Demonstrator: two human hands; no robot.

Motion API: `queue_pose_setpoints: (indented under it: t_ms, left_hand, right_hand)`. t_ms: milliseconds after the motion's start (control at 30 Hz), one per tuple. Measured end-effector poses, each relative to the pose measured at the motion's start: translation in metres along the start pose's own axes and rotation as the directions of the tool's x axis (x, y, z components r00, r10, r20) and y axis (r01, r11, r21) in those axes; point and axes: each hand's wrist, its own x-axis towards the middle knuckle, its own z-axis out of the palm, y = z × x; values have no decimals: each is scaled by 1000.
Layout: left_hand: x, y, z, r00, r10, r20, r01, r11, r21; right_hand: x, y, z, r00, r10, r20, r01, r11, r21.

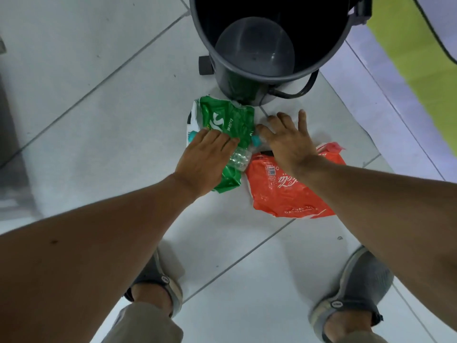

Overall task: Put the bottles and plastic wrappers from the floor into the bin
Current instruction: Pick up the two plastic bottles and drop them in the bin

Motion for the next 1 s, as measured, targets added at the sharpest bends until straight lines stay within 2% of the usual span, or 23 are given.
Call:
queue_pose_setpoints:
  t_ms: [200,467,700,767,833,900,933,1000]
  left_hand:
    - [-15,10,-32,1000,-6,16,6,1000,4]
    - [-45,26,-138,1000,-25,-17,25,1000,-18]
    - [1,1,-231,994,18,-108,-14,999,41]
    - [25,-11,-251,992,-38,-118,42,999,31]
    - [50,-21,-266,976,-201,-86,198,980,-35]
    - [72,-24,-275,901,-434,-22,423,886,-191]
    - [83,-25,-279,836,-549,26,530,792,-304]
    - [108,-30,-279,693,-699,177,667,528,-527]
  right_hand:
    - [-43,1,-30,997,-16,-70,17,1000,19]
    - [-123,6,-128,998,-29,-64,30,999,18]
    - [-105,42,-222,990,-32,-139,30,999,-17]
    - [-84,51,-245,986,5,-167,-3,1000,15]
    - [-60,56,-261,980,97,-172,-83,993,88]
    - [-41,58,-265,961,199,-192,-161,967,198]
    - [-30,58,-265,945,254,-204,-194,942,274]
    - [-8,56,-264,918,349,-189,-233,859,456]
